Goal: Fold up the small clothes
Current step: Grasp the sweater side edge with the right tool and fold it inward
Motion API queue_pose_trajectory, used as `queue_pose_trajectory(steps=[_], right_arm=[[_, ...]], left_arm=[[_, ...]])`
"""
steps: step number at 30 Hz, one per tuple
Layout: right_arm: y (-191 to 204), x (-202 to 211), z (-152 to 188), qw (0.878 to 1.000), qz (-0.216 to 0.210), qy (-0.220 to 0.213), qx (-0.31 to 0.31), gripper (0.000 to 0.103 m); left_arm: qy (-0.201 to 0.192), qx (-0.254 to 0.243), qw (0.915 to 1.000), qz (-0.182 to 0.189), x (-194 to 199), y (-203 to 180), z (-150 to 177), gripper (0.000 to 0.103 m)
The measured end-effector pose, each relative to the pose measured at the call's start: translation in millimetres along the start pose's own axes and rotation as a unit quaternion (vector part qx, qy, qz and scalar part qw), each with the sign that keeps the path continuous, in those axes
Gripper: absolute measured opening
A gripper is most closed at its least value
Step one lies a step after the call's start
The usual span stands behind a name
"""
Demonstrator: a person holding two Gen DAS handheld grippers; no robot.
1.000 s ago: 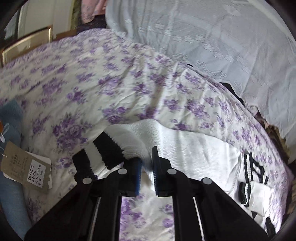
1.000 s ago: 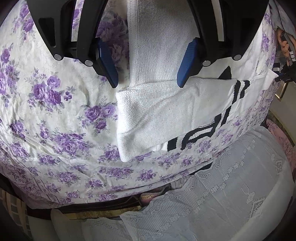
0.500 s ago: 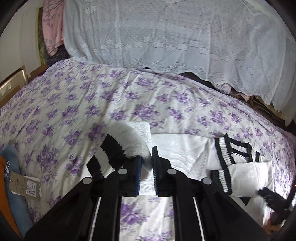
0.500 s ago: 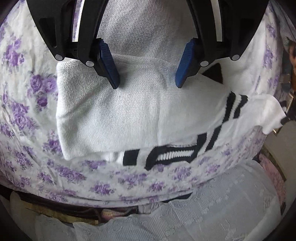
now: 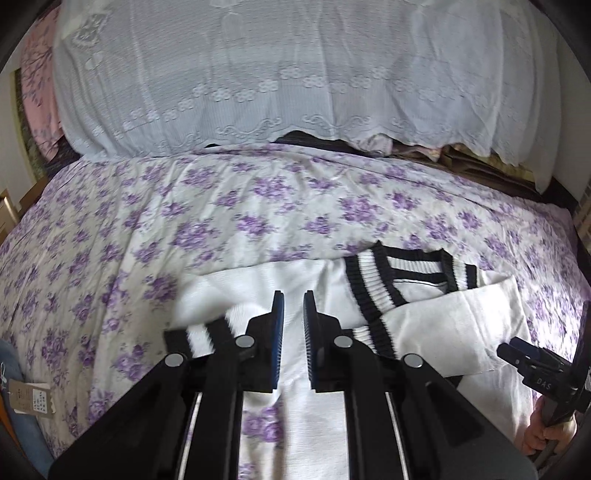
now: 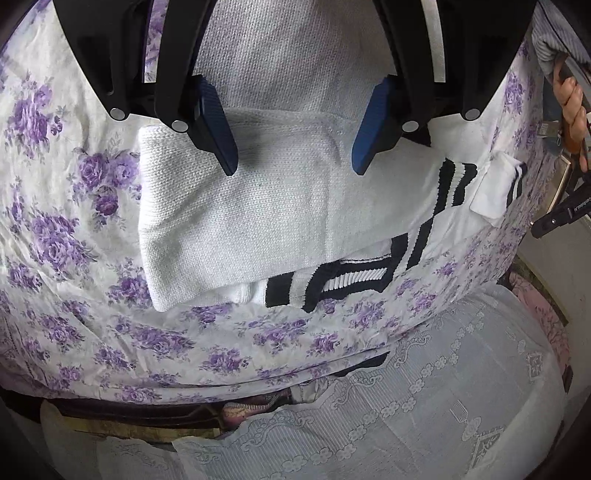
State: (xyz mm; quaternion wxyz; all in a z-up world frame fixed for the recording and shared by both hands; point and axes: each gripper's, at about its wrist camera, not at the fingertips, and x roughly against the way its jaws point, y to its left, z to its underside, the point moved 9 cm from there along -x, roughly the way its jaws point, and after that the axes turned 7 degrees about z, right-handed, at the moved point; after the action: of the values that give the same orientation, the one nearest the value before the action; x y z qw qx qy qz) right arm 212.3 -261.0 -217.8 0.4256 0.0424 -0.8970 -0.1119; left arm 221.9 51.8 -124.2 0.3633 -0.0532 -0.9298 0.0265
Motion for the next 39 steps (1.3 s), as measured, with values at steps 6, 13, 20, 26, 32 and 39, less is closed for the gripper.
queue_pose_trajectory(steps=[6,13,20,26,32,39], right_arm=[[-0.3,8.1,-2.0,0.999,-0.029,-0.004,-0.017,0.065],[78.6,34.6,12.0,0.992,-0.091,-0.011,0.086,0.065],[225.8,37.2,44.2,0.960,-0.123,0.007,0.252,0.065],[307.8,1.5,69.1,0.927,-0.060,-0.011,0.370,0.057],[329.6,-34.1,73.3,0.919,-0.002,-0.022,0.394,0.041],[327.5,-52.2,61.9,0.928,0.033,-0.028,0.370,0.040]], left_arm=[[0.018,-0.020,0.9995,0.018,-6.7,-23.0,16.5,0.025],[0.016,0.043,0.9981,-0.040,18.7,73.4,48.4,0.057],[0.055,0.131,0.9866,-0.081,10.9,164.9,90.0,0.059],[0.073,0.134,0.9852,-0.079,1.6,174.0,102.6,0.059],[0.080,0.134,0.9855,-0.066,0.5,172.1,104.0,0.064],[0.082,0.118,0.9866,-0.078,0.3,167.5,103.7,0.070]])
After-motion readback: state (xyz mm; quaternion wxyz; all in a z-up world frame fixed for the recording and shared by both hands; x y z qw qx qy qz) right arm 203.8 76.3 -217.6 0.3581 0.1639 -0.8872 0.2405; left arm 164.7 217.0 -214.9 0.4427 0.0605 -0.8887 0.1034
